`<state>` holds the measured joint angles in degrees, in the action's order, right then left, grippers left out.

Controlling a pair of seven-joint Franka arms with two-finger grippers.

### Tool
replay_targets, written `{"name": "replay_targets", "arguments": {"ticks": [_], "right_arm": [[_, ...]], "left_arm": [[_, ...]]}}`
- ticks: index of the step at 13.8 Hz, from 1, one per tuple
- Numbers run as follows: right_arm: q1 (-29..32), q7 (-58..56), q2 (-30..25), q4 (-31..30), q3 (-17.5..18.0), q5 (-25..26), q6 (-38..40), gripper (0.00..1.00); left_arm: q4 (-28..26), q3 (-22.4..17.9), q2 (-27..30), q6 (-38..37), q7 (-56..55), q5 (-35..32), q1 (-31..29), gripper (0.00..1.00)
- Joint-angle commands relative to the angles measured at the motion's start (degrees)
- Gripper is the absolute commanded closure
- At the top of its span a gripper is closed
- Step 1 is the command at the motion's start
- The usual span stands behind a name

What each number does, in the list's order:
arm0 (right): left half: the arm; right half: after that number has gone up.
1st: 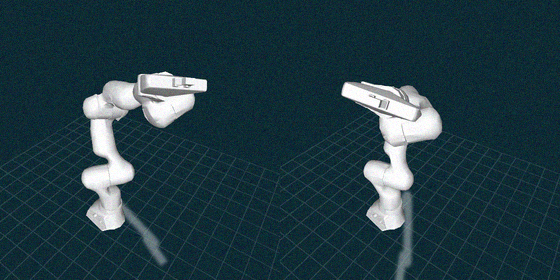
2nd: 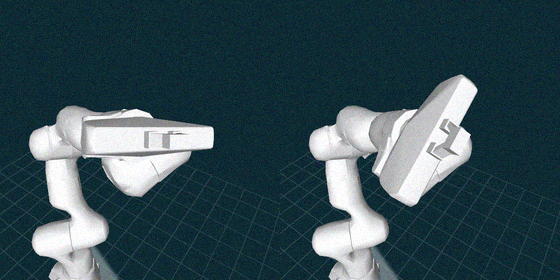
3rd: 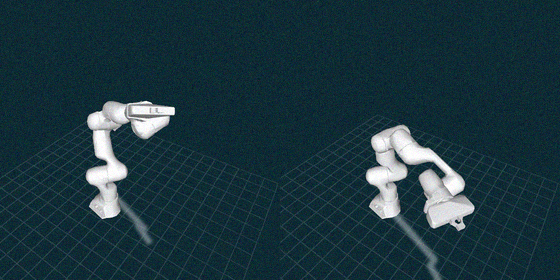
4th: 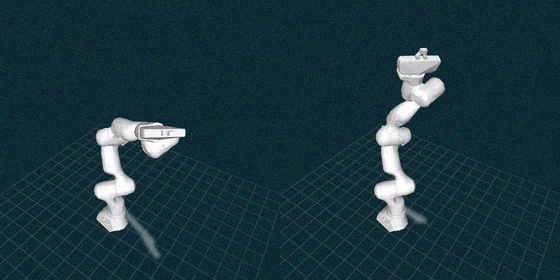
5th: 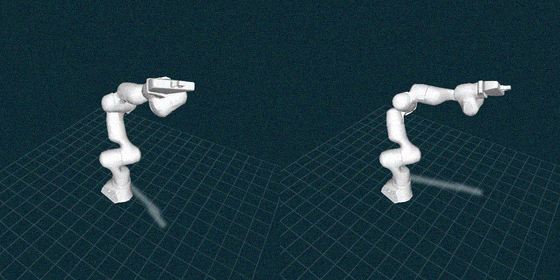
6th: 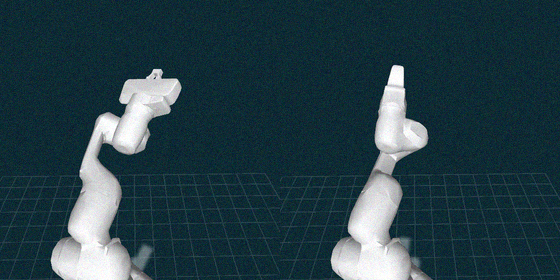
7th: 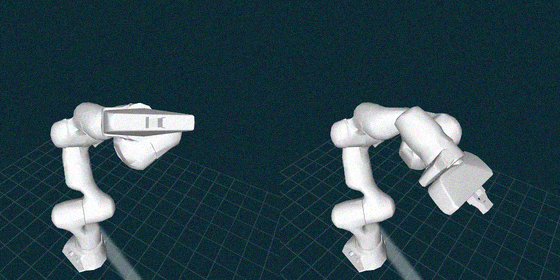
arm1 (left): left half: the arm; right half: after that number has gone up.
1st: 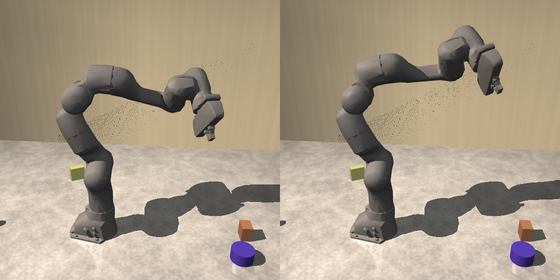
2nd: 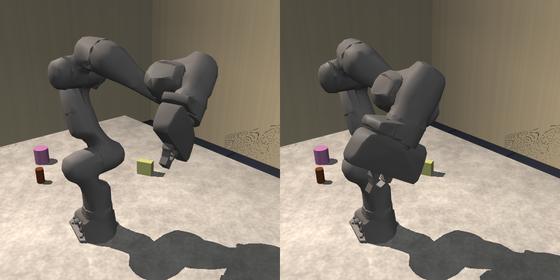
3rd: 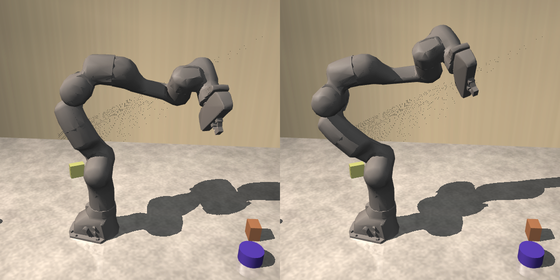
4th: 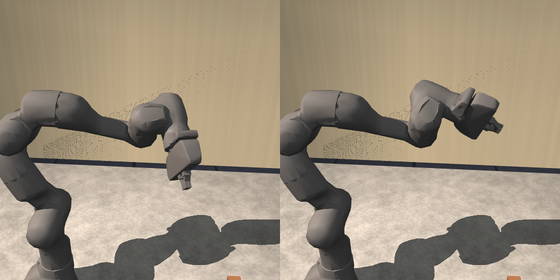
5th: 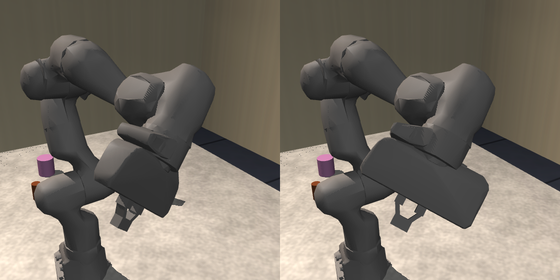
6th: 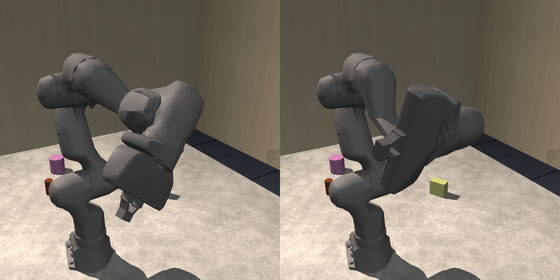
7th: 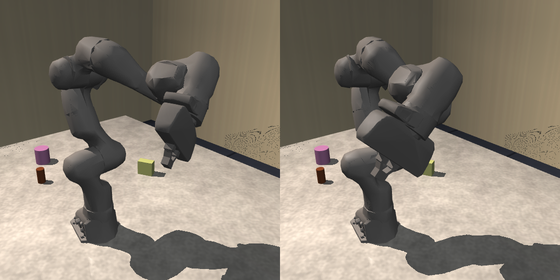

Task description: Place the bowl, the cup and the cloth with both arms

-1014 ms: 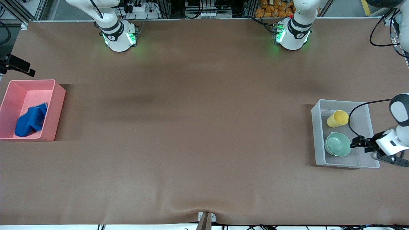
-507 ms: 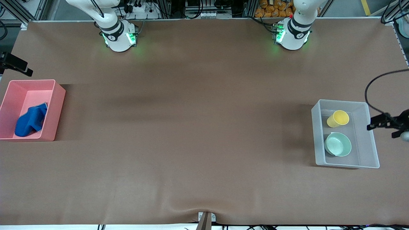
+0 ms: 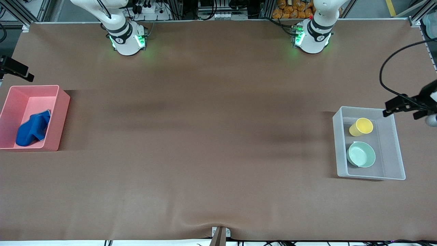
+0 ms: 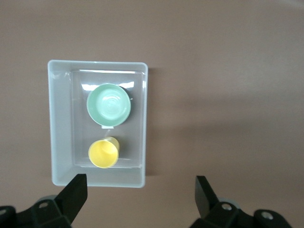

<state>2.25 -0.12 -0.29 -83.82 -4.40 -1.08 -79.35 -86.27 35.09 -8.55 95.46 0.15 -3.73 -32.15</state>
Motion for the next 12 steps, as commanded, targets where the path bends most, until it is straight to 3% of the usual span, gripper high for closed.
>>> {"name": "replay_targets", "arguments": {"ticks": [1, 3, 4, 12], "right_arm": [[-0.2, -0.5, 0.4, 0.6, 0.6, -0.4, -1.4, 0.0], [-0.3, -0.4, 0.4, 0.6, 0.6, -0.2, -1.7, 0.0], [-0.2, -0.4, 0.4, 0.6, 0.5, -0.2, -1.8, 0.0], [-0.1, -0.4, 0.4, 0.7, 0.4, 0.0, -1.7, 0.0]], "left_arm": [[-1.9, -9.0, 3.1, -2.4, -3.6, 0.6, 10.4, 0.0], [-2.1, -21.2, 3.8, -3.7, -4.5, 0.7, 22.5, 0.0], [-2.1, -24.4, 4.1, -3.5, -4.5, 1.4, 24.9, 0.0], [-4.8, -26.2, 7.5, -3.8, -8.8, 1.5, 28.4, 0.0]]}}
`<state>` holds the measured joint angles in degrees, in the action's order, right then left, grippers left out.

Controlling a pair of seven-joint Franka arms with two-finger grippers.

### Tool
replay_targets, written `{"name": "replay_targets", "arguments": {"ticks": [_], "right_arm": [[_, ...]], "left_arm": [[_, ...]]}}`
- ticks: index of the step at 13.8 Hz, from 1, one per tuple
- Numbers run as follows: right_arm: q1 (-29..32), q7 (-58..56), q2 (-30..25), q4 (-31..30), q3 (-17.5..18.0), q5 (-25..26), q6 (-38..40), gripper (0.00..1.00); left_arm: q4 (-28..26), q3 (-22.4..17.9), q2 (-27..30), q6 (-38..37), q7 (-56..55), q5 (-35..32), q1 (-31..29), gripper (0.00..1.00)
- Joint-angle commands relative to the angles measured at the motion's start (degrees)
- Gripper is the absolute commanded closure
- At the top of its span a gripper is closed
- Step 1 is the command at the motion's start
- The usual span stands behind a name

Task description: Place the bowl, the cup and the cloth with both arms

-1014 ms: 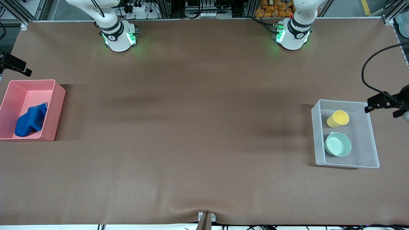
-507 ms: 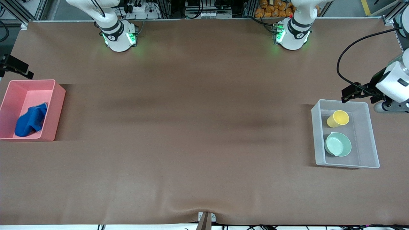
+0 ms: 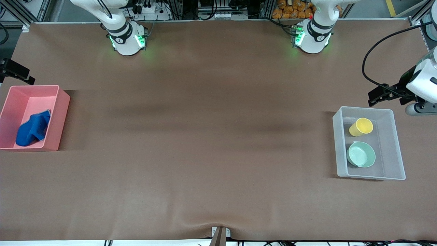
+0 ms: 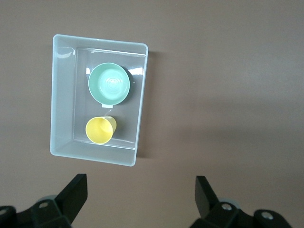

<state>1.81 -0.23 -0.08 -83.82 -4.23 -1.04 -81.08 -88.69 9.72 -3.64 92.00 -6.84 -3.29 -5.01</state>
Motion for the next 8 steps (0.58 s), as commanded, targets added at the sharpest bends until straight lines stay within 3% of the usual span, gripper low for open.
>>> {"name": "replay_targets", "arguments": {"ticks": [1, 8], "right_arm": [[0.5, -0.3, 0.2, 0.7, 0.2, 0.0, 0.0, 0.0], [0.5, -0.3, 0.2, 0.7, 0.1, -0.3, -0.2, 0.0]], "left_arm": [[-2.4, -0.9, 2.6, -0.5, -1.9, 1.1, 1.7, 0.0], [-2.2, -3.4, 3.7, -3.2, -2.5, 1.2, 4.2, 0.0]]}}
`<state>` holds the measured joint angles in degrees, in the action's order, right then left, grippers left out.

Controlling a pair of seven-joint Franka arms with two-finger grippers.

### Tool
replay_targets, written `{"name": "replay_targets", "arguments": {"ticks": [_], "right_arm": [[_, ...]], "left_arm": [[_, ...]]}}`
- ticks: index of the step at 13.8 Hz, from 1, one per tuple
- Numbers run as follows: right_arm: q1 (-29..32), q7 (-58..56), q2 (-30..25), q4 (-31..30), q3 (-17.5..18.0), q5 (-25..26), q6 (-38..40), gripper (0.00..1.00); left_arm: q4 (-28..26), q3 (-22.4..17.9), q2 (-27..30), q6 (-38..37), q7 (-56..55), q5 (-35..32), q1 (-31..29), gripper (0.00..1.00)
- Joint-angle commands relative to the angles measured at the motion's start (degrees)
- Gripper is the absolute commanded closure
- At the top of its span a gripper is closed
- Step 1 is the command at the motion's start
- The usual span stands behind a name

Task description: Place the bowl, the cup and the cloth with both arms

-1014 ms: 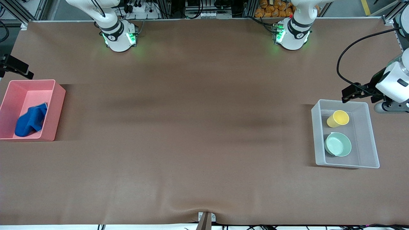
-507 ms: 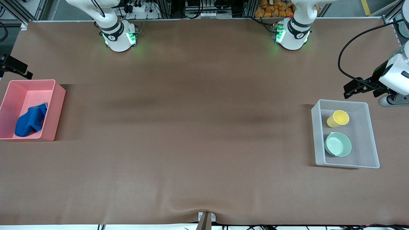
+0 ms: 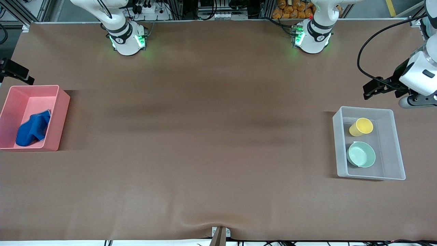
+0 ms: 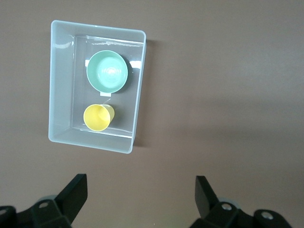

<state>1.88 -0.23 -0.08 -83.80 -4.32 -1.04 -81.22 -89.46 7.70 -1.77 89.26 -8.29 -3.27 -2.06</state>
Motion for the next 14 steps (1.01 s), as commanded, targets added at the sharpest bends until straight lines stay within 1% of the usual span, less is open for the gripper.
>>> {"name": "replay_targets", "arguments": {"ticks": [1, 4, 6, 14], "right_arm": [[0.3, -0.3, 0.2, 0.6, 0.3, -0.2, -0.1, 0.0], [0.2, -0.3, 0.2, 0.7, 0.3, -0.4, -0.2, 0.0], [0.1, -0.3, 0.2, 0.7, 0.3, -0.4, -0.1, 0.0], [0.0, -0.3, 0.2, 0.5, 0.4, -0.5, 0.0, 0.0]], "left_arm": [[-1.4, -1.7, 2.5, -1.1, -1.0, 1.2, 1.7, 0.0], [-1.5, -3.3, 3.7, -2.1, -1.0, 1.3, 2.8, 0.0], [-1.9, -3.7, 5.1, -2.4, -1.0, 1.3, 3.6, 0.0], [-0.5, -3.9, 4.8, -3.1, 0.1, 1.3, 3.9, 0.0]]}}
